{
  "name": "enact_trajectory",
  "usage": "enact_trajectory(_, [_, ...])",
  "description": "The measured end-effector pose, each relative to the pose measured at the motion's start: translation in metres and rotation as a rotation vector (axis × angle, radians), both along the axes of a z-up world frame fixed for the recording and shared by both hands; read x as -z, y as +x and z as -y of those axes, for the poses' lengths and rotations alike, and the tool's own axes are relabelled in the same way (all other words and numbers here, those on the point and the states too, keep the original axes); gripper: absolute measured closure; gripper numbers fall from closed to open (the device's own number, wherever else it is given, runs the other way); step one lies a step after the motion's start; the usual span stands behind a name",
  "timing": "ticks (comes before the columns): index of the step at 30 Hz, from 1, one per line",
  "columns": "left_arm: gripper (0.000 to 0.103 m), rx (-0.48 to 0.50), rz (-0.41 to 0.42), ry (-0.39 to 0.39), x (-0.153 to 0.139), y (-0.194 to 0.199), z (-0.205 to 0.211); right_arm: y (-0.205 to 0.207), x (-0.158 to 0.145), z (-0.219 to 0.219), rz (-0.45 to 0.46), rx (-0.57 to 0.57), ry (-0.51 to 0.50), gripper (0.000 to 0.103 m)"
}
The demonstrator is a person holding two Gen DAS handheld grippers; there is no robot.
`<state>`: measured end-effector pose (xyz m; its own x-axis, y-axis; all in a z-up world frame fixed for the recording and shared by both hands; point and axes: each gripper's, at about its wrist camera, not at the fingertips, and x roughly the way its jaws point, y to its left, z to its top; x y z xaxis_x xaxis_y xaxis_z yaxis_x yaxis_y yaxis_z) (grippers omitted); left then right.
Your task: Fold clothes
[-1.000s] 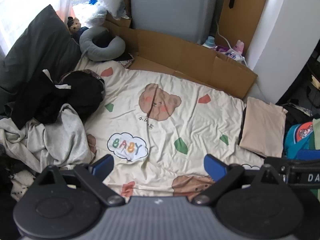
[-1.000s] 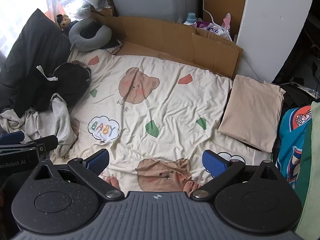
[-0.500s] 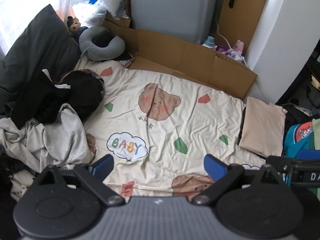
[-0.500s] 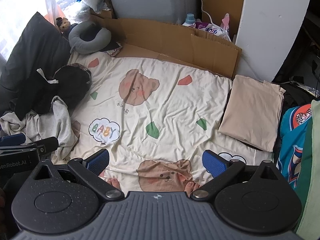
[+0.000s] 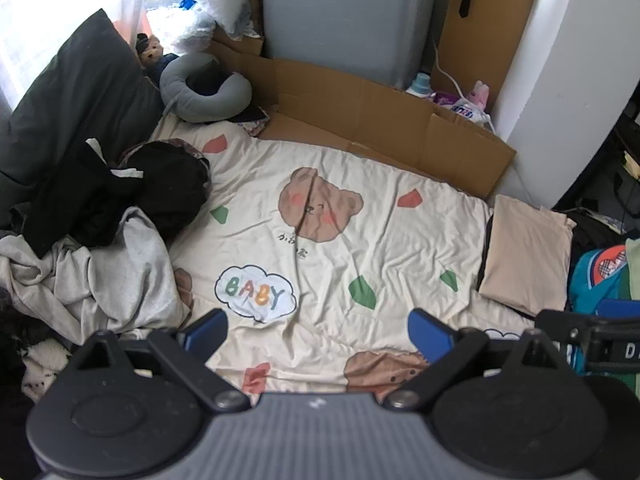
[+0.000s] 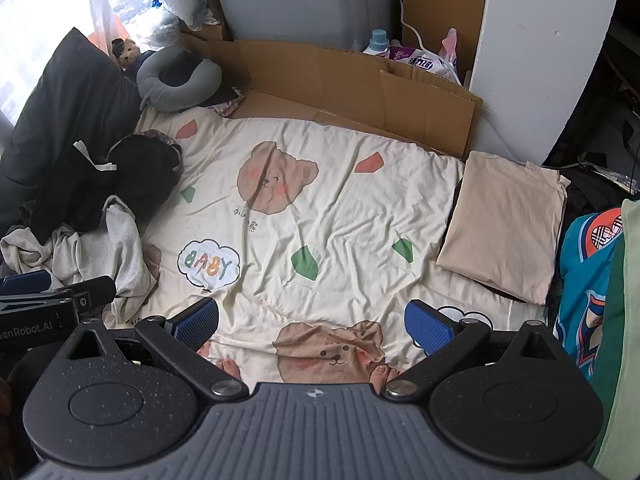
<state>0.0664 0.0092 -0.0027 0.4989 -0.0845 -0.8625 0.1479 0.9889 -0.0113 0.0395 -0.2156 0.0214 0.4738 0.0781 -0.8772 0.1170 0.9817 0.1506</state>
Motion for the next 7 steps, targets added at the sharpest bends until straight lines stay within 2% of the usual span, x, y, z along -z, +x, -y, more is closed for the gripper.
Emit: enact_trajectory(7, [0.006, -0.001, 0.0, -0.003, 0.0003, -0.0013, 0.0014, -0.0014, -0.001, 0.0031, 0.006, 0.009, 0.001, 0.001])
